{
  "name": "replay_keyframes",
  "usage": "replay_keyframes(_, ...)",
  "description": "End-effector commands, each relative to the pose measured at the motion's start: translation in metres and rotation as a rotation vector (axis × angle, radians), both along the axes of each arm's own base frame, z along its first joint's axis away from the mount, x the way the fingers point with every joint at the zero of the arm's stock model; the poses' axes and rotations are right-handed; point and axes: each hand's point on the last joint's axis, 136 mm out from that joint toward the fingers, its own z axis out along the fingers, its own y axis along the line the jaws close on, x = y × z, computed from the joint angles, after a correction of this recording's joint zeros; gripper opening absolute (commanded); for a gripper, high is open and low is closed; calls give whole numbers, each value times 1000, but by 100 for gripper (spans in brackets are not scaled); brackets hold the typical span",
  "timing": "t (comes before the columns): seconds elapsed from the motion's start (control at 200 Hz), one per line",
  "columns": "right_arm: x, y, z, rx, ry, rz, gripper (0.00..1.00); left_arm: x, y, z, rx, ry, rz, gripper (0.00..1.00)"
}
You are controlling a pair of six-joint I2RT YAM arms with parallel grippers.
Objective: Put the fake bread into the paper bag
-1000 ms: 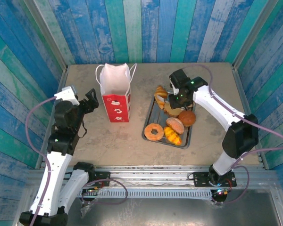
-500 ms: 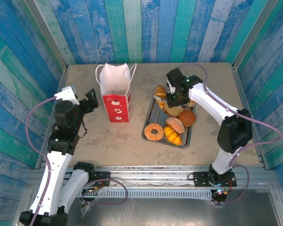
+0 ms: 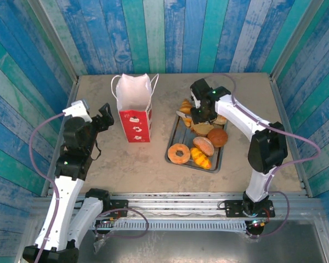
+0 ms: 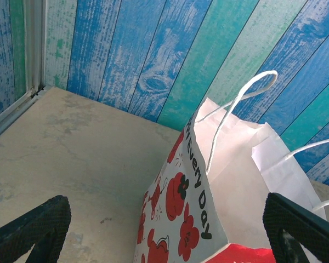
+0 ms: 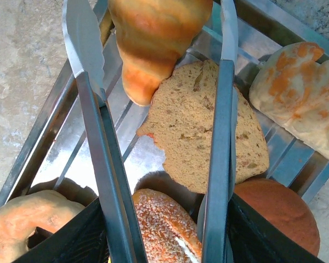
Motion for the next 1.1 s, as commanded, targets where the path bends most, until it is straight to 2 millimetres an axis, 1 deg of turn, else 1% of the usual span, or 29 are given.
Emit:
replay_keyframes(0.0, 8, 2, 1, 0, -13, 6, 53, -2, 4, -6, 23, 17, 15, 94)
replay_keyframes(0.235, 8, -1, -4, -17, -8, 8, 52, -2, 4, -5, 23, 12, 18, 94)
replay_keyframes(0.486, 8, -1, -6, -22, -4, 5, 49, -2, 6, -2, 23, 7, 24, 94)
replay_keyframes(0.621, 8, -1, -5, -16, -13, -2, 45, -2, 6, 0, 17, 9, 29, 94)
replay_keyframes(0.866, 8, -2, 8, 15, -63, -20, 38, -2, 6, 2, -8, 17, 37, 94)
replay_keyframes(1.092, 8, -1, 32, 82, -155, -44, 35, 4, 2, 3, -51, 27, 22, 94)
